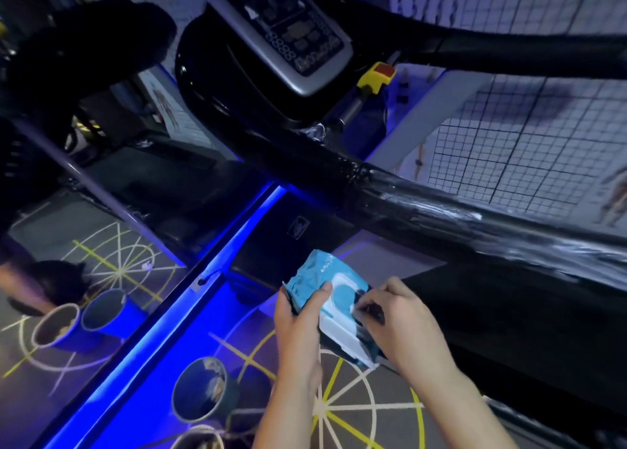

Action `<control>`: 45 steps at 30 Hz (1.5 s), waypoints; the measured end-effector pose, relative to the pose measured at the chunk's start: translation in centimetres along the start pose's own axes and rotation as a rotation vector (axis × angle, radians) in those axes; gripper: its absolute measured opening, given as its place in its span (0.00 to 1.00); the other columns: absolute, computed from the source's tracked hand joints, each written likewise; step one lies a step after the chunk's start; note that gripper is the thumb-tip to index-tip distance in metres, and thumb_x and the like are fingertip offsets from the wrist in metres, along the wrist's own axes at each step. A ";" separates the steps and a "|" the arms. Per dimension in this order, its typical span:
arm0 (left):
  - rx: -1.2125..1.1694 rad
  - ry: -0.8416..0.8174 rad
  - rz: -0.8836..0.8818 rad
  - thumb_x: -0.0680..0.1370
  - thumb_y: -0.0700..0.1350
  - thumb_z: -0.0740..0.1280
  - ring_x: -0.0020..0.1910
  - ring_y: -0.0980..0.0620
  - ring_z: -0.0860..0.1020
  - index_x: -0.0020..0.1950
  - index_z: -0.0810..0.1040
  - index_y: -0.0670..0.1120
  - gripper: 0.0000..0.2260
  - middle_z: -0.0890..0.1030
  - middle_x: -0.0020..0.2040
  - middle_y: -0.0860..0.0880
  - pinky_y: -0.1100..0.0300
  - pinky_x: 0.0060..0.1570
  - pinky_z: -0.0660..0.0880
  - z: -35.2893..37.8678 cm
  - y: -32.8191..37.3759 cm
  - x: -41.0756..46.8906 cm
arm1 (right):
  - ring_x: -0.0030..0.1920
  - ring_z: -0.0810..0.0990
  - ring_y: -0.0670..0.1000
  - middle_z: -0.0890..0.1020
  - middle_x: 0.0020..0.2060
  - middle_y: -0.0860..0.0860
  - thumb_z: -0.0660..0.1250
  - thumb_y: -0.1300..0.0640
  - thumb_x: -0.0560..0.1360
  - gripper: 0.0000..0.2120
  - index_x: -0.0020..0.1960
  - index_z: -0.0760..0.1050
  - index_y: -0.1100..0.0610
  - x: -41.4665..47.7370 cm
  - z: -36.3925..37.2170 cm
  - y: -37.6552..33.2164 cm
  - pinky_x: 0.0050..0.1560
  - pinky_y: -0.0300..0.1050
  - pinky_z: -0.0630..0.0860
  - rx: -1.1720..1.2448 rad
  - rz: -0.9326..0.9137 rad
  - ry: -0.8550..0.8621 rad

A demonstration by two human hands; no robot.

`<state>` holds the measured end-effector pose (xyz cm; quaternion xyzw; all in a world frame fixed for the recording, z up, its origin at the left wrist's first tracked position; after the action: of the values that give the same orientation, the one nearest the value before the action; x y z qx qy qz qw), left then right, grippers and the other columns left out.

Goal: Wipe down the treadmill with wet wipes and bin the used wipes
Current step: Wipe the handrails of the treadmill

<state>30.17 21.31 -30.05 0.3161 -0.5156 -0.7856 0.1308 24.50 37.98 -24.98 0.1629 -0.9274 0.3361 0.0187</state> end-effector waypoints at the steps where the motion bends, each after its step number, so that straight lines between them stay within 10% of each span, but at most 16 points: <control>1: -0.002 -0.002 -0.002 0.75 0.41 0.78 0.58 0.41 0.86 0.62 0.81 0.53 0.18 0.88 0.56 0.48 0.35 0.65 0.78 0.1 -0.1 -0.1 | 0.43 0.76 0.46 0.70 0.40 0.43 0.77 0.50 0.72 0.03 0.44 0.84 0.47 0.0 -0.1 0.0 0.40 0.41 0.72 -0.010 -0.005 0.009; 16: 0.017 -0.077 -0.003 0.76 0.40 0.77 0.50 0.46 0.88 0.66 0.79 0.49 0.20 0.88 0.55 0.47 0.54 0.41 0.84 1.1 -0.1 -0.2 | 0.51 0.70 0.46 0.70 0.46 0.44 0.64 0.50 0.81 0.06 0.46 0.71 0.48 -0.2 1.4 0.6 0.57 0.42 0.72 0.045 -0.068 -0.284; 25: 0.286 -0.074 0.155 0.79 0.42 0.76 0.52 0.55 0.87 0.59 0.79 0.53 0.12 0.87 0.55 0.53 0.51 0.56 0.84 1.1 -0.4 0.7 | 0.48 0.76 0.44 0.77 0.48 0.46 0.63 0.47 0.82 0.09 0.48 0.75 0.50 -2.1 1.6 2.6 0.53 0.40 0.75 0.197 0.090 -0.564; 29: 0.316 0.044 0.211 0.80 0.44 0.75 0.56 0.53 0.85 0.60 0.78 0.55 0.12 0.86 0.58 0.52 0.47 0.58 0.83 -0.6 0.3 1.6 | 0.39 0.75 0.45 0.79 0.39 0.48 0.66 0.53 0.82 0.08 0.46 0.79 0.54 -3.5 0.6 3.2 0.43 0.39 0.73 0.628 0.241 -0.630; 33: 0.095 0.154 0.178 0.82 0.40 0.71 0.46 0.57 0.86 0.66 0.76 0.48 0.13 0.85 0.58 0.49 0.62 0.39 0.83 -3.4 0.3 3.0 | 0.38 0.77 0.45 0.80 0.38 0.49 0.65 0.55 0.83 0.08 0.47 0.78 0.57 -2.7 -1.3 4.6 0.40 0.38 0.74 0.697 0.299 -0.440; 40: 0.154 0.258 0.191 0.82 0.44 0.73 0.60 0.46 0.83 0.71 0.75 0.47 0.18 0.83 0.64 0.47 0.42 0.64 0.80 -2.9 -0.3 2.5 | 0.56 0.83 0.58 0.82 0.56 0.66 0.62 0.58 0.82 0.12 0.52 0.80 0.65 -2.5 -2.4 -0.2 0.56 0.48 0.81 1.522 0.256 -0.446; 45: 0.160 0.362 0.276 0.83 0.46 0.72 0.58 0.44 0.82 0.67 0.75 0.46 0.15 0.82 0.61 0.46 0.48 0.57 0.79 -4.5 1.2 2.0 | 0.47 0.86 0.53 0.85 0.48 0.63 0.59 0.61 0.81 0.16 0.52 0.84 0.66 -2.7 -4.8 -2.2 0.51 0.43 0.83 1.700 0.196 -0.353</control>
<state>31.34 16.48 -30.94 0.3876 -0.5827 -0.6476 0.3014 27.43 40.21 -20.33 0.0910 -0.3614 0.8840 -0.2821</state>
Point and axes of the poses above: each hand's wrist, its own x-axis towards the middle knuckle, its own z-axis out of the palm, y = z × x, the point moved 10 cm from there along x, towards the middle knuckle
